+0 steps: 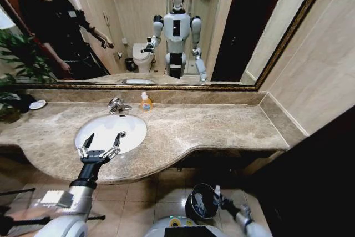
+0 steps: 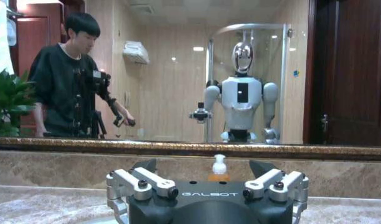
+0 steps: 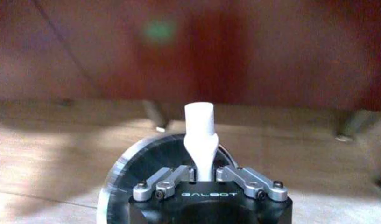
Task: Pick up the trash from the sink and place it in the trash bin.
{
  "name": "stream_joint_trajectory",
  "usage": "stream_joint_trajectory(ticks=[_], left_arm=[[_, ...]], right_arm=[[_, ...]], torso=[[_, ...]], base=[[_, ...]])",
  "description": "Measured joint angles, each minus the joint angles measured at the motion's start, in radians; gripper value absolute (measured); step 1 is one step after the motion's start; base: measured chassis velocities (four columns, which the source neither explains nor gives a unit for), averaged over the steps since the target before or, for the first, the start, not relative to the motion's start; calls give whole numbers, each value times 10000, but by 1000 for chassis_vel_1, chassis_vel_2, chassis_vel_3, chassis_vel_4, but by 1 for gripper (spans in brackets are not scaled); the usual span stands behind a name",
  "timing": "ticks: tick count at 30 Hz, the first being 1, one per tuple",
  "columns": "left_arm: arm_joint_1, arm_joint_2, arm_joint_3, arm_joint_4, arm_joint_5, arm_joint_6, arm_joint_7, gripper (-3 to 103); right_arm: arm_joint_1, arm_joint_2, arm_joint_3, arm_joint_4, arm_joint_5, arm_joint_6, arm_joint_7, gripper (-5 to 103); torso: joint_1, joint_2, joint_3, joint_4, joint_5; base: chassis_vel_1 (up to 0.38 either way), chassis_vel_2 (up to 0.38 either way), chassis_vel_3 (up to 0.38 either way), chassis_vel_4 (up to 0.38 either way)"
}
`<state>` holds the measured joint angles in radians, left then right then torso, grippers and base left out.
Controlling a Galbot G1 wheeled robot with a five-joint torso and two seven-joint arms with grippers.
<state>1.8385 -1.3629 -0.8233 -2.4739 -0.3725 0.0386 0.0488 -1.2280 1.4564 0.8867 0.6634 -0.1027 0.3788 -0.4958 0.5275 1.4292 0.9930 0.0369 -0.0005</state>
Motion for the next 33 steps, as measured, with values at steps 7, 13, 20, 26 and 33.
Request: stream_joint_trajectory(ticks=[7, 13, 20, 26, 33], left_arm=[[0, 0, 0, 0, 0, 0, 0, 100], [1, 0, 0, 0, 0, 0, 0, 100], [0, 0, 0, 0, 0, 0, 0, 100], [1, 0, 0, 0, 0, 0, 0, 100], [1, 0, 0, 0, 0, 0, 0, 100]], right_arm=[[732, 677, -298, -2079, -370, 889, 2930, 14], [413, 1044, -320, -1623, -761, 702, 2850, 23], [1, 1171, -320, -667, -847, 776, 2457, 51], [-191, 1195, -311, 3, -837, 761, 2110, 73], [-1221, 785, 106, 2868, 437, 192, -2371, 97]], torso=[[2, 0, 0, 2, 9], [1, 0, 0, -1, 5], [1, 0, 0, -1, 3], [1, 0, 0, -1, 4], [1, 0, 0, -2, 6]], base=[[0, 0, 0, 0], [0, 0, 0, 0], [0, 0, 0, 0], [0, 0, 0, 0], [0, 0, 0, 0]])
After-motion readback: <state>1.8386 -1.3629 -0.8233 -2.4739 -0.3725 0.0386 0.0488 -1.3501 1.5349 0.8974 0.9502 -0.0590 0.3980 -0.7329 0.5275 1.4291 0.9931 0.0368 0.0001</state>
